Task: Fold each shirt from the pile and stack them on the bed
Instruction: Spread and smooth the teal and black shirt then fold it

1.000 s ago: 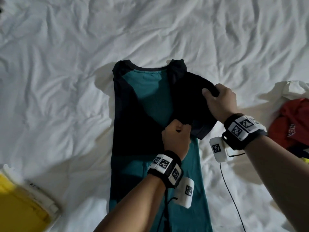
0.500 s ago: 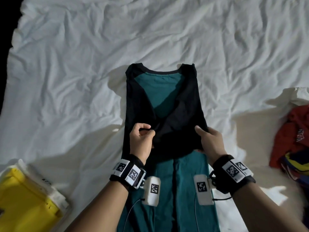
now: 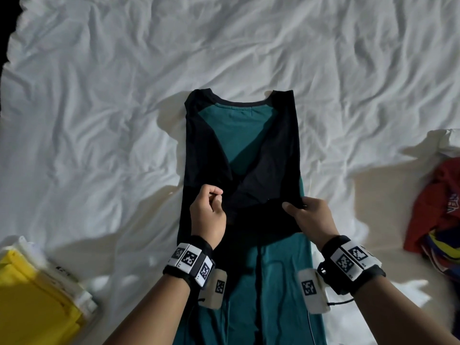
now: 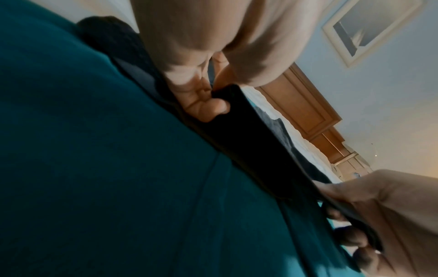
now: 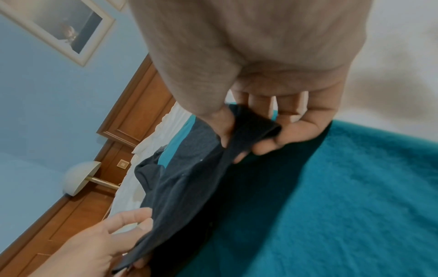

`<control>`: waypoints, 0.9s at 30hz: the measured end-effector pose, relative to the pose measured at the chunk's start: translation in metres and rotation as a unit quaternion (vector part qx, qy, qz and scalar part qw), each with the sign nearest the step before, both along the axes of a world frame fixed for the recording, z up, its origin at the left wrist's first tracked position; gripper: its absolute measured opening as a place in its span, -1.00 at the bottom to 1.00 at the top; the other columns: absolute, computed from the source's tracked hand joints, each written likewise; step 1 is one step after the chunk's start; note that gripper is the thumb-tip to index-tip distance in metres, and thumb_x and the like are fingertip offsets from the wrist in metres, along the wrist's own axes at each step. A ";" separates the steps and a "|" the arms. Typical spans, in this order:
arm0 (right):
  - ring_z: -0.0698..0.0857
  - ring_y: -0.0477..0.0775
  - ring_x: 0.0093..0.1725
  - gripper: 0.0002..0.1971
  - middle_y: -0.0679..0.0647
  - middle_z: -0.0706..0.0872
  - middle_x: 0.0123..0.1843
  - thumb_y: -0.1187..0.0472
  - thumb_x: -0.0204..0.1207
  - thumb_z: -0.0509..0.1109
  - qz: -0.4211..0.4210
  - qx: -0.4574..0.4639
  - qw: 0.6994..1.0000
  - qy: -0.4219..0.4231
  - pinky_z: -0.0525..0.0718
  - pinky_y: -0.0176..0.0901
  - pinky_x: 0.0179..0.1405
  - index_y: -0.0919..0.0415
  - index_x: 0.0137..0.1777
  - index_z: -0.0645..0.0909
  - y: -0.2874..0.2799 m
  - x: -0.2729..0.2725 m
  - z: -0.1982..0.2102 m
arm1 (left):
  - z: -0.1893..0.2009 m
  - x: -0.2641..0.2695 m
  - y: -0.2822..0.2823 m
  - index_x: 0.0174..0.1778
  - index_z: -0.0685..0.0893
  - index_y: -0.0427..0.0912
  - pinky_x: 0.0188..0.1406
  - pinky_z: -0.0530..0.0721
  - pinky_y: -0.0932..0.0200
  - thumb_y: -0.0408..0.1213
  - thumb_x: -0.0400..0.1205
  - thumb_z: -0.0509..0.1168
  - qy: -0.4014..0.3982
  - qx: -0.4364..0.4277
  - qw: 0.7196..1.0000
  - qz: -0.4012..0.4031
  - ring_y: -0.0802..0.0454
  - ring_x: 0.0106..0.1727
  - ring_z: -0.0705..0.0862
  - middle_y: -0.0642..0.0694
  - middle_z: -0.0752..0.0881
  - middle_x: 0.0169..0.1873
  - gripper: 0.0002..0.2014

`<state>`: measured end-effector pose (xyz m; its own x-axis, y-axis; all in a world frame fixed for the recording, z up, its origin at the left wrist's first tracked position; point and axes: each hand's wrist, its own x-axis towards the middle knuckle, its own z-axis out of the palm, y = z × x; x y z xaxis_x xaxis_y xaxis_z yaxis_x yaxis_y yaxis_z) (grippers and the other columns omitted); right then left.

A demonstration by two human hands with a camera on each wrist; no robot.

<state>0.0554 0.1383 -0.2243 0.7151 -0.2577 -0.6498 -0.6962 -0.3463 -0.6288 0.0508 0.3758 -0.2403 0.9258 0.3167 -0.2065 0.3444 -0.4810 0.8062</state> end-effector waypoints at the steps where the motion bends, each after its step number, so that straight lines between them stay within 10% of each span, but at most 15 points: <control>1: 0.85 0.17 -0.23 -0.85 0.10 0.85 -0.31 0.13 0.53 0.61 0.010 -0.014 1.000 -0.003 0.85 0.17 -0.13 0.20 -0.17 0.78 -0.001 -0.001 0.001 | -0.001 0.000 0.000 0.00 0.67 -0.22 -0.19 0.58 0.41 -0.57 0.67 0.28 0.001 0.010 1.000 -0.005 0.18 -0.16 0.67 -0.01 0.71 -0.22 -0.83; 6: 0.71 0.08 -0.28 -0.64 0.05 0.74 -0.33 -0.14 0.51 0.54 0.124 -0.159 0.979 0.002 0.62 -0.03 -0.33 0.14 -0.27 0.65 -0.003 -0.001 0.003 | 0.006 0.002 -0.023 0.41 0.63 -0.18 0.17 0.59 -0.14 -0.12 0.75 0.16 -0.053 0.219 0.966 -0.127 -0.28 0.25 0.60 -0.26 0.62 0.28 -0.63; 11: 0.70 0.14 -0.22 -0.58 0.05 0.72 -0.29 -0.22 0.54 0.49 0.128 -0.190 0.972 0.043 0.68 0.03 -0.23 0.14 -0.25 0.62 -0.004 -0.001 0.002 | -0.028 0.006 -0.014 0.84 -0.06 -0.09 0.61 0.09 -0.63 0.18 0.79 -0.10 0.009 0.373 0.868 -0.327 -0.32 0.81 -0.05 -0.30 -0.04 0.81 -0.27; 18: 0.05 0.30 0.79 -0.30 0.28 0.13 0.80 -0.09 0.69 0.23 0.251 -0.334 0.876 -0.243 0.10 0.27 0.73 0.25 0.74 0.23 0.048 -0.024 0.003 | -0.016 0.003 0.006 0.82 -0.08 -0.24 0.71 -0.13 -0.53 0.18 0.83 -0.14 -0.020 0.392 0.873 -0.289 -0.35 0.81 -0.18 -0.40 -0.16 0.78 -0.25; 22: -0.15 0.18 0.82 -0.30 0.14 -0.11 0.85 -0.20 0.80 -0.08 0.399 -0.320 0.837 -0.195 0.02 0.32 0.76 0.17 0.82 -0.01 0.055 -0.030 -0.032 | -0.039 -0.018 0.013 0.83 -0.13 -0.12 0.67 0.06 -0.54 0.19 0.82 -0.13 0.004 0.400 0.845 -0.354 -0.25 0.82 -0.12 -0.31 -0.11 0.81 -0.27; 27: -0.18 0.14 0.82 -0.28 0.11 -0.17 0.85 -0.23 0.78 -0.16 0.367 -0.337 0.856 -0.139 -0.16 0.23 0.77 0.14 0.83 -0.11 0.037 -0.045 -0.046 | -0.029 -0.025 0.023 0.82 -0.13 -0.24 0.74 -0.07 -0.44 0.19 0.82 -0.29 0.062 0.413 0.857 -0.302 -0.24 0.82 -0.18 -0.32 -0.16 0.80 -0.26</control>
<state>0.0108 0.1756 -0.2707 0.9477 0.0771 -0.3096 0.0071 -0.9752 -0.2210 0.0262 0.3985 -0.2694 0.9595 -0.1278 -0.2509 -0.1107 -0.9906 0.0809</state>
